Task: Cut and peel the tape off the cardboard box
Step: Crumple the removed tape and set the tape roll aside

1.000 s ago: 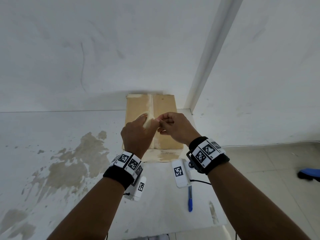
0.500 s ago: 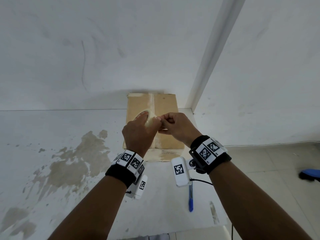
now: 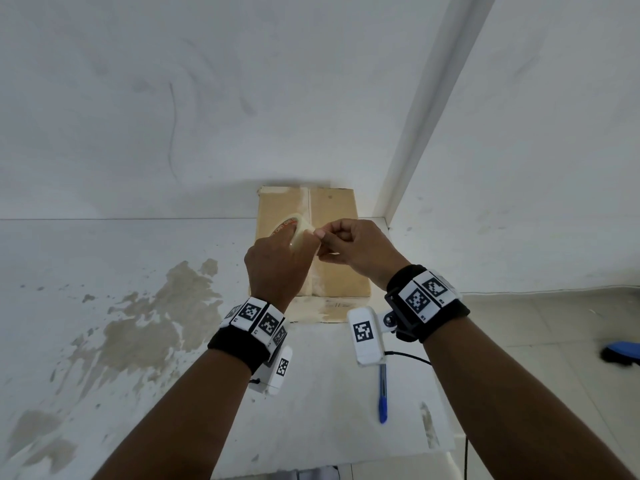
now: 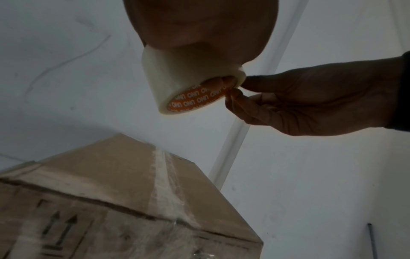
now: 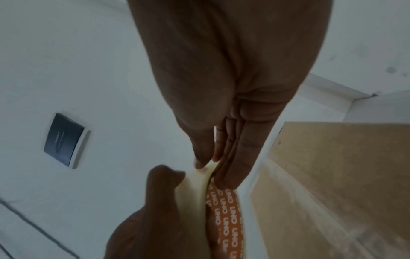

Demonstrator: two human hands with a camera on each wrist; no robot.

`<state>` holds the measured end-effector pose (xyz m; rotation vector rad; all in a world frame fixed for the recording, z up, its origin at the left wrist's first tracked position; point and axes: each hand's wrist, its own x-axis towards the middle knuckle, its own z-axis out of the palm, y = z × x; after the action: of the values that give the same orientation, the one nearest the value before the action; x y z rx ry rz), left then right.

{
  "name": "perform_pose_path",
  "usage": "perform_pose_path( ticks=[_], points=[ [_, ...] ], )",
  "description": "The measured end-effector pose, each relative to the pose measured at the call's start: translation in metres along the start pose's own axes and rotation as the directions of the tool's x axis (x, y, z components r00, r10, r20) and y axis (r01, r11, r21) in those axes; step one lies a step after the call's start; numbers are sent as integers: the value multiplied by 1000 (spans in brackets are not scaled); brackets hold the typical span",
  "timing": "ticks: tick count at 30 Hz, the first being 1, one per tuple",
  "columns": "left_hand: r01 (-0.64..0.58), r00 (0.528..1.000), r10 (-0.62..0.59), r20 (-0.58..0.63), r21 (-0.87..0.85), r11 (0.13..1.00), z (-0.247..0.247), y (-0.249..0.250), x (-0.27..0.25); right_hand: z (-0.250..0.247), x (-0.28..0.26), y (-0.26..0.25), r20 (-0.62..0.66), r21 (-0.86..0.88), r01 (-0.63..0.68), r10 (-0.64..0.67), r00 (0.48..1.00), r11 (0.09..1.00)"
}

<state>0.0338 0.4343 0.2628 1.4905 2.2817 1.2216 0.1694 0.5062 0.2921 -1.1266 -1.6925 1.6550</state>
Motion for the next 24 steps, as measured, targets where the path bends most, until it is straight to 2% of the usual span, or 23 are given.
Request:
perform_pose_path(
  ticks=[2,5,8,13,21,24],
  points=[
    [2,1000,-2,0,-3,1000,-3,2,0,-5,1,-2,14,-29,3,-2,1000,1000],
    [-3,1000,3,13,-9,1000,-3,2,-3,-12,2,-5,49,-186,27,-18,999,982],
    [-42,999,41,-34,-32,999,-3,0,-4,-16,1,-8,85,-313,33,-7,996,949],
    [-82,994,79,-70,-46,996,-4,2,-4,-21,3,-13,111,-353,-1,43,993,936],
    [-100,993,98,-69,-19,995,-6,2,-1,-20,10,-18,126,-525,134,-79,989,840],
    [-126,992,126,13,6,992,-7,0,-4,-17,13,-17,97,-585,150,-115,989,797]
  ],
)
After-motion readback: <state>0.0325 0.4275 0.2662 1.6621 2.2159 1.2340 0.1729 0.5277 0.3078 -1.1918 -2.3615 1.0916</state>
